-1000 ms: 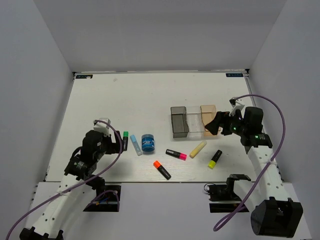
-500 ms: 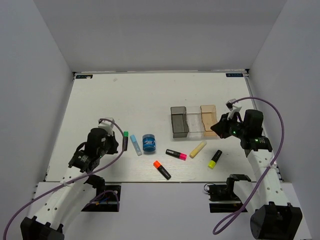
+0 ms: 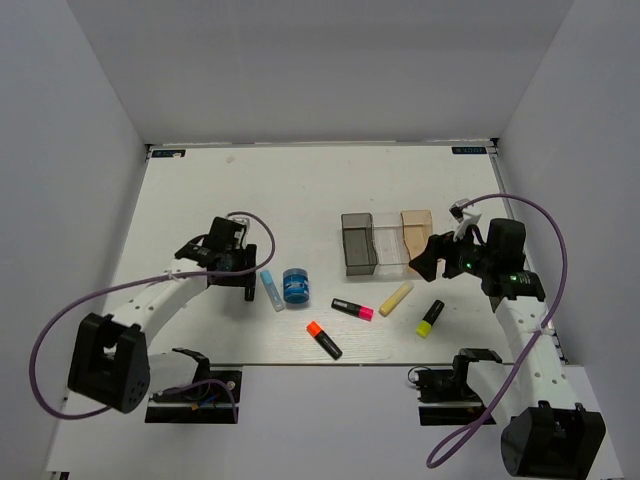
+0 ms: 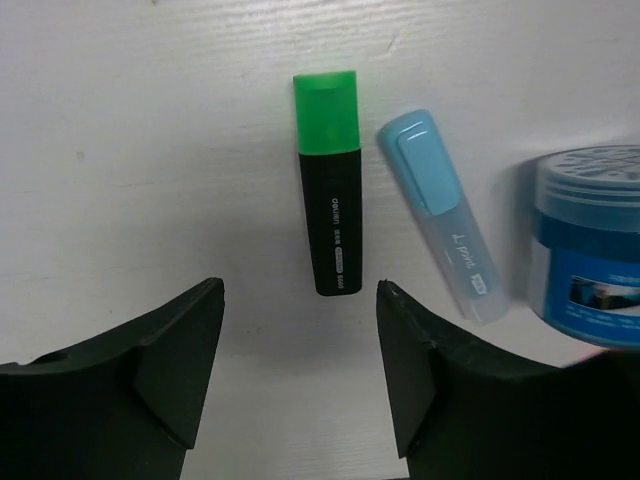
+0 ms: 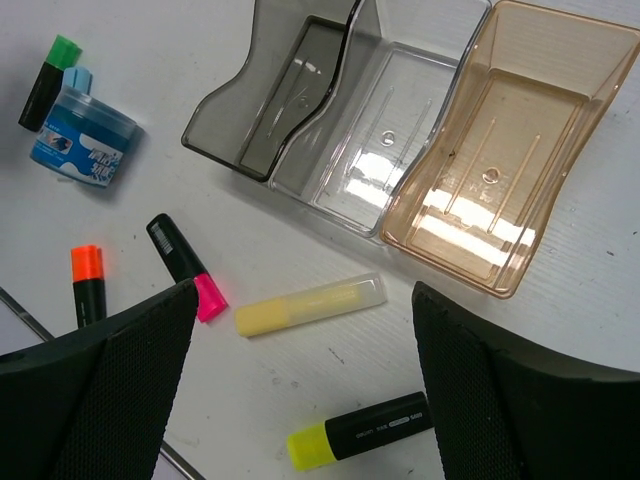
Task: Sort the stationery into containers
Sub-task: Grab a piece of stationery with the left arm
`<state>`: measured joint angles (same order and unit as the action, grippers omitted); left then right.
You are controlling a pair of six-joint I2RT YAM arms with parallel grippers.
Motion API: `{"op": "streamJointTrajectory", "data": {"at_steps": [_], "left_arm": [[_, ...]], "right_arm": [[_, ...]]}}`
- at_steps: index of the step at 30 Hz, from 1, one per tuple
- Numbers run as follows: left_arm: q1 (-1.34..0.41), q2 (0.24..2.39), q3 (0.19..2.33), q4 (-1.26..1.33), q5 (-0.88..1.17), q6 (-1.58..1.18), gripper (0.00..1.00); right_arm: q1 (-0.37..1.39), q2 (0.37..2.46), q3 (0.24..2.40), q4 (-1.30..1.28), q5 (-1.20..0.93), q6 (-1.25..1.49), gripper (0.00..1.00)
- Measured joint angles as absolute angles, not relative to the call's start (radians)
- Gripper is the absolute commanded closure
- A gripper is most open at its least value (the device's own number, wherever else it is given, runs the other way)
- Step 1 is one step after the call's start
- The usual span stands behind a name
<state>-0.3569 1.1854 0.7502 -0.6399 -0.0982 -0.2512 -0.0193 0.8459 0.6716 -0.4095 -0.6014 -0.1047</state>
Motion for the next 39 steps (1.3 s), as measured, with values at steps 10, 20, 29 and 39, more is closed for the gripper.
{"op": "streamJointTrajectory", "data": {"at_steps": [10,20,29,39], "left_arm": [[-0.356,1.415,0.763,-0.585,-0.101,-0.221,0.30],[-0.385,1.525,0.803,-0.525,-0.123,-0.243,0.51],[-0.408,1.542,0.816,-0.489,-0.160,-0.269,0.98],[-0.466,1.452,1.086,-0.636,-0.162,-0.294,1.00]], "right_arm": [[-0.019,0.845,0.680,-0.421,-0.589,-0.107,0.11],[-0.019,0.842,0.692,-0.441,-0.576,-0.109,0.11],[-0.019,0.830,0.692,-0.447,-0.570,-0.109,0.10],[-0.018,0.830,0.699,-0.468,-0.593,-0.124,0.63]]}}
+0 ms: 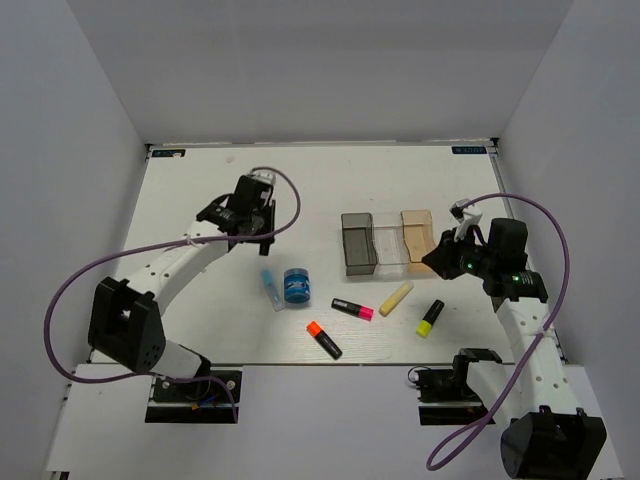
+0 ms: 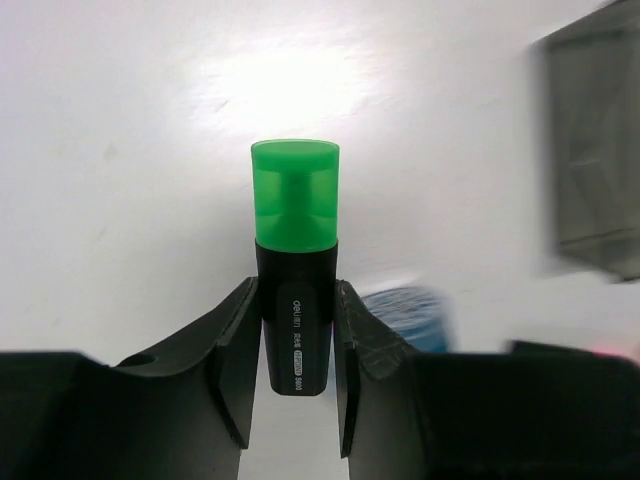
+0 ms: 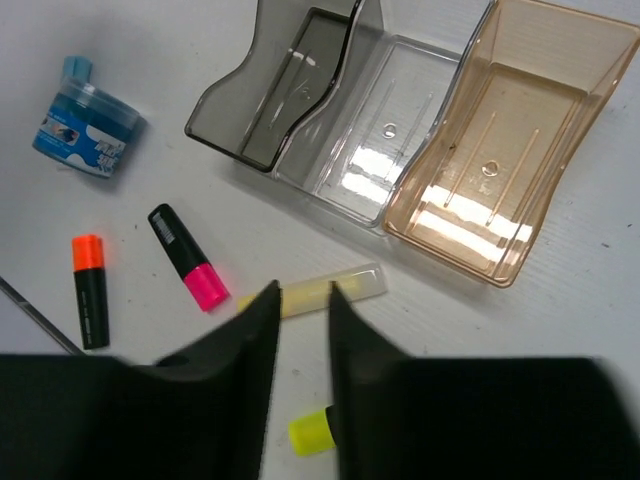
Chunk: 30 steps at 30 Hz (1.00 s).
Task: Sort the stationery into containers
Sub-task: Place the stationery into the container
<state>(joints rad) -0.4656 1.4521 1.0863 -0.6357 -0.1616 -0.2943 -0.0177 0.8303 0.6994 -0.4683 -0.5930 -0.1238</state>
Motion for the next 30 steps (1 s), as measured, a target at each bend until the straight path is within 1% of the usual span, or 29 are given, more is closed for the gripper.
{"op": "streamJointTrajectory", "data": {"at_steps": [1,2,3,6,11,15,17,20,21,22,23,24,25,26,29,30], "left_arm": [[-0.484,1.453,1.140,-0.629,-0.148,-0.303,1.00],[-0.505,1.462,1.195,-0.628,-0.131,-0.315,1.00],[-0.530,1.481,1.247,-0.619,-0.112,-0.325,1.00],[-0.603,1.590,1.414,-0.605,-0.066,-0.368,1.00],[-0.706,1.868,1.677,-0.596,-0.037,-0.447,1.00],[-0.760,2.031,1.772,-0.599,-0.043,-0.531,1.00],[-0.776,2.071,1.774,-0.606,-0.048,-0.568,1.00],[-0.787,2.106,1.774,-0.617,-0.064,-0.611,0.86],[-0.788,2.111,1.774,-0.623,-0.068,-0.622,0.69],[-0.789,2.117,1.774,-0.628,-0.071,-0.632,0.56],[-0.789,2.119,1.774,-0.629,-0.072,-0.639,0.45],[-0.790,2.119,1.775,-0.630,-0.072,-0.646,0.38],[-0.790,2.120,1.776,-0.630,-0.073,-0.654,0.29],[-0.790,2.120,1.778,-0.632,-0.074,-0.654,0.26],[-0.790,2.120,1.789,-0.633,-0.075,-0.666,0.25],[-0.791,2.120,1.794,-0.635,-0.075,-0.666,0.25]], "right_arm": [[-0.017,0.830,0.699,-0.471,-0.594,-0.119,0.51],[-0.017,0.831,0.699,-0.472,-0.595,-0.123,0.45],[-0.017,0.831,0.699,-0.472,-0.595,-0.128,0.36],[-0.017,0.834,0.700,-0.472,-0.595,-0.136,0.32],[-0.017,0.848,0.700,-0.473,-0.593,-0.139,0.31],[-0.017,0.848,0.700,-0.472,-0.583,-0.139,0.30],[-0.017,0.848,0.700,-0.472,-0.578,-0.139,0.26],[-0.017,0.848,0.701,-0.473,-0.571,-0.139,0.18],[-0.017,0.848,0.702,-0.473,-0.570,-0.139,0.16],[-0.017,0.848,0.704,-0.474,-0.567,-0.139,0.16],[-0.017,0.848,0.706,-0.474,-0.567,-0.139,0.14],[-0.017,0.848,0.708,-0.473,-0.566,-0.139,0.14],[-0.017,0.849,0.711,-0.474,-0.564,-0.141,0.14],[-0.017,0.850,0.712,-0.474,-0.564,-0.142,0.14],[-0.017,0.853,0.715,-0.477,-0.563,-0.145,0.14],[-0.017,0.856,0.717,-0.479,-0.562,-0.148,0.16]]}}
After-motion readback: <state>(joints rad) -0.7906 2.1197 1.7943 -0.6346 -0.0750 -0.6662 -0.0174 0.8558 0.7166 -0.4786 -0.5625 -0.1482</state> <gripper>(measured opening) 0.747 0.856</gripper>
